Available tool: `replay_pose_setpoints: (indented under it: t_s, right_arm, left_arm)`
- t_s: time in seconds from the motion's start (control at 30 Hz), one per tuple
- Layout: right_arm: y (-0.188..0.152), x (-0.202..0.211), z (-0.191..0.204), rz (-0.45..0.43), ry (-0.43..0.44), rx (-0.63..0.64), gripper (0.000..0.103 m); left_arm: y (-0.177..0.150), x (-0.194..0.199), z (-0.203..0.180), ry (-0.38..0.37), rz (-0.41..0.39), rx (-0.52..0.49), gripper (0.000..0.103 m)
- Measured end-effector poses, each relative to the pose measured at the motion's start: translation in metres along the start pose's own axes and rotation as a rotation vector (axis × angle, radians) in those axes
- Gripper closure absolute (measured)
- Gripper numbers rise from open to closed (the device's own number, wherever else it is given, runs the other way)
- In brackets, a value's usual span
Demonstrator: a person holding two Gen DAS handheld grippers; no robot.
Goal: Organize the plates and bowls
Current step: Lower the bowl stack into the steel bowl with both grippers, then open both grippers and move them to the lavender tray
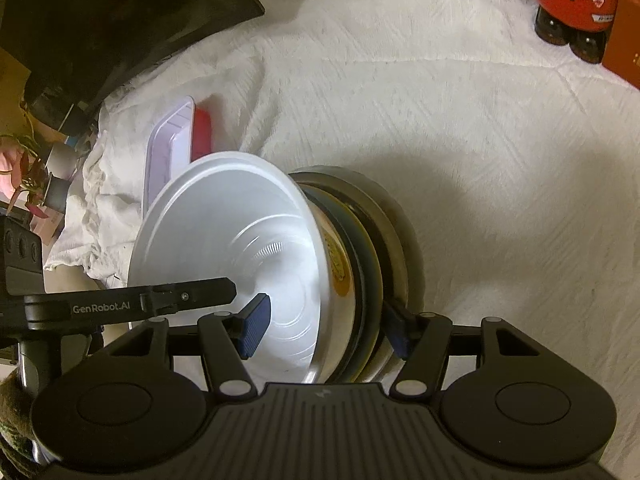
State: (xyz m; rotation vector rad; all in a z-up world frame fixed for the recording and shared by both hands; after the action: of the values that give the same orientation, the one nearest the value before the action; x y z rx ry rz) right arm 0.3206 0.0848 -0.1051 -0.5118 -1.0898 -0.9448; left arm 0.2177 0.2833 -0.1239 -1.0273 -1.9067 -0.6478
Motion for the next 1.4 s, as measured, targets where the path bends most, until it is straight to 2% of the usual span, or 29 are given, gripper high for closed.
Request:
replay_pose_setpoints:
  t_s: [0.2,0.43,0.57,0.73,0.83,0.9,1.23,1.4]
  right_arm:
    - [-0.001,0.019,0.009,-0.082,-0.053,0.088,0.041]
    - [-0.007,0.004,0.016,-0.093,-0.173,0.155,0.041]
    - [-0.007,0.001,0.017,-0.107,-0.192,0.176,0.041]
    - [-0.01,0.004,0.029,-0.184,-0.242,0.244,0.041]
    - [-0.009,0.004,0.034,-0.178,-0.178,0.255,0.041]
    - [-0.008,0.003,0.035,-0.152,-0.114,0.237,0.036]
    - [-0.001,0.01,0.028,-0.129,-0.045,0.149,0.038]
    - [0.001,0.013,0.029,-0.143,-0.046,0.155,0.038]
  left_arm:
    - [0.0,0.002,0.0,0.012,-0.016,-0.004,0.066]
    - [-0.003,0.001,-0.001,0.008,-0.017,0.0,0.066]
    - [-0.004,0.007,-0.001,0.016,-0.023,-0.009,0.066]
    - [-0.007,0.017,-0.003,0.05,-0.054,-0.025,0.066]
    - [-0.006,0.026,-0.004,0.018,-0.081,-0.034,0.072]
    - [-0.004,0.028,-0.006,0.012,-0.089,-0.043,0.072]
    - [0.001,0.023,-0.007,0.013,-0.085,-0.023,0.069]
    - [0.004,0.02,-0.001,-0.014,-0.085,0.0,0.069]
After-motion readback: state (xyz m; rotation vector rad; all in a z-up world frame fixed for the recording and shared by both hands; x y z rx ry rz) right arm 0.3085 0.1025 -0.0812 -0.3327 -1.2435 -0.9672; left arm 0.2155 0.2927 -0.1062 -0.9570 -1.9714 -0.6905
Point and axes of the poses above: each gripper's, at about its wrist camera, not at the fingertips, and x roughly against the way its jaws point, z to its left, y to its top, the point moved 3 cm from there along -x, roughly the way its jaws point, and after that the axes turned 10 degrees about z, right-handed, at the moved point
